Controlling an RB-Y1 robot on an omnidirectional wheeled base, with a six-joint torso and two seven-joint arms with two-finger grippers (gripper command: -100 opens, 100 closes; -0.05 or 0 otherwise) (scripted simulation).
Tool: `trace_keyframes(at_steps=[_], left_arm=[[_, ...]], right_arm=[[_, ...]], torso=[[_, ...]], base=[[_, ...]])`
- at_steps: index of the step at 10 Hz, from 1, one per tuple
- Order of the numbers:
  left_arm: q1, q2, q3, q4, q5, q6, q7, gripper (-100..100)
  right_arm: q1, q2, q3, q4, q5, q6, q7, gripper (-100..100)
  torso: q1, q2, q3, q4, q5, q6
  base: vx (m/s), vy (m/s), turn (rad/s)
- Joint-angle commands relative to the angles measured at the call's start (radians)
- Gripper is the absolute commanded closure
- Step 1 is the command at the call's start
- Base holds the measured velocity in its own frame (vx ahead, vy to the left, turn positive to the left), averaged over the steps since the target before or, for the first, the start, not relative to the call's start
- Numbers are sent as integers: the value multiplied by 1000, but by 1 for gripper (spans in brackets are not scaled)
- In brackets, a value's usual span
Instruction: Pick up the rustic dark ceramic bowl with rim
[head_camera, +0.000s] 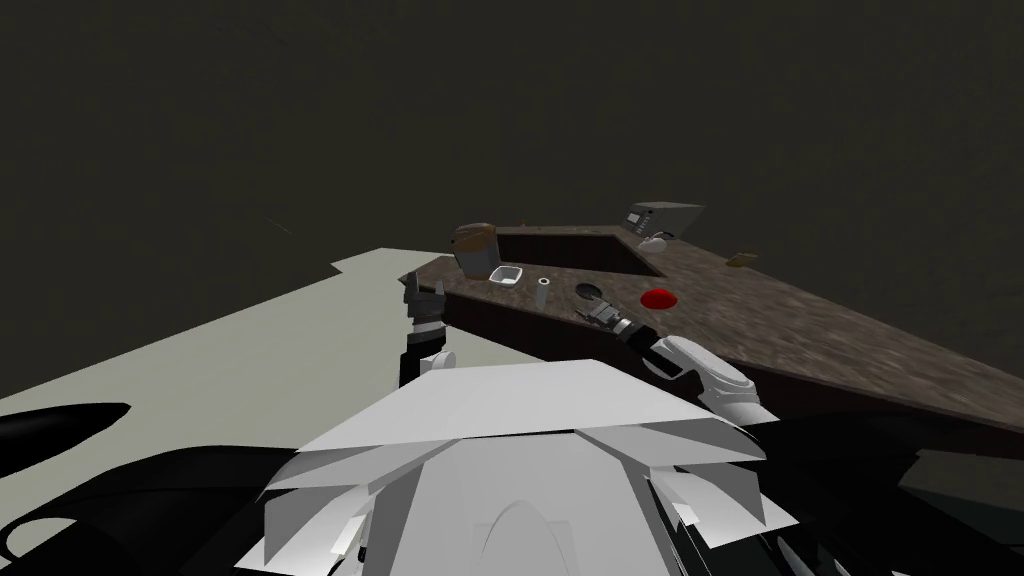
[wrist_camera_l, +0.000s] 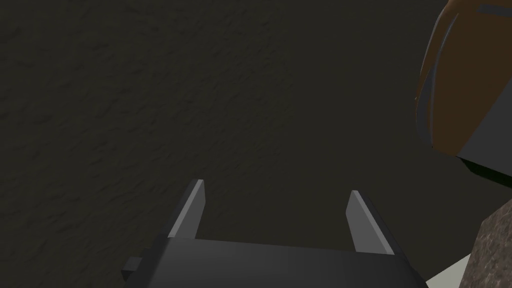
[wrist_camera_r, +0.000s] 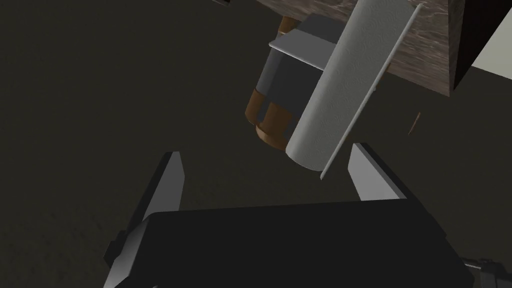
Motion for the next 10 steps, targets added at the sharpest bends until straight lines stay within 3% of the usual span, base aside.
trace_keyframes(at_steps=[1, 2, 4, 5, 8, 10], left_arm=[[0, 0, 0, 0, 0, 0, 0, 0], [0, 0, 0, 0, 0, 0, 0, 0], [0, 0, 0, 0, 0, 0, 0, 0], [0, 0, 0, 0, 0, 0, 0, 0], [0, 0, 0, 0, 0, 0, 0, 0], [0, 0, 0, 0, 0, 0, 0, 0]], right_arm=[[-2, -50, 1, 50, 50, 11, 45, -100], [-2, -59, 1, 62, 53, 11, 45, -100], [1, -134, 2, 131, 118, 28, 91, -100], [1, -138, 2, 131, 118, 28, 91, -100], [3, -236, 7, 221, 203, 49, 153, -100], [3, -279, 10, 252, 228, 55, 171, -100]], torso=[[0, 0, 0, 0, 0, 0], [1, -1, 0, 0, 0, 0], [0, -1, -1, 0, 0, 0], [0, -1, -1, 0, 0, 0], [1, -2, -1, -1, 0, 0], [0, -2, -1, -1, 0, 0]], base=[[26, 51, 103], [26, 36, 22], [30, 32, 76], [29, 24, 32], [51, 34, 82], [39, 23, 37]])
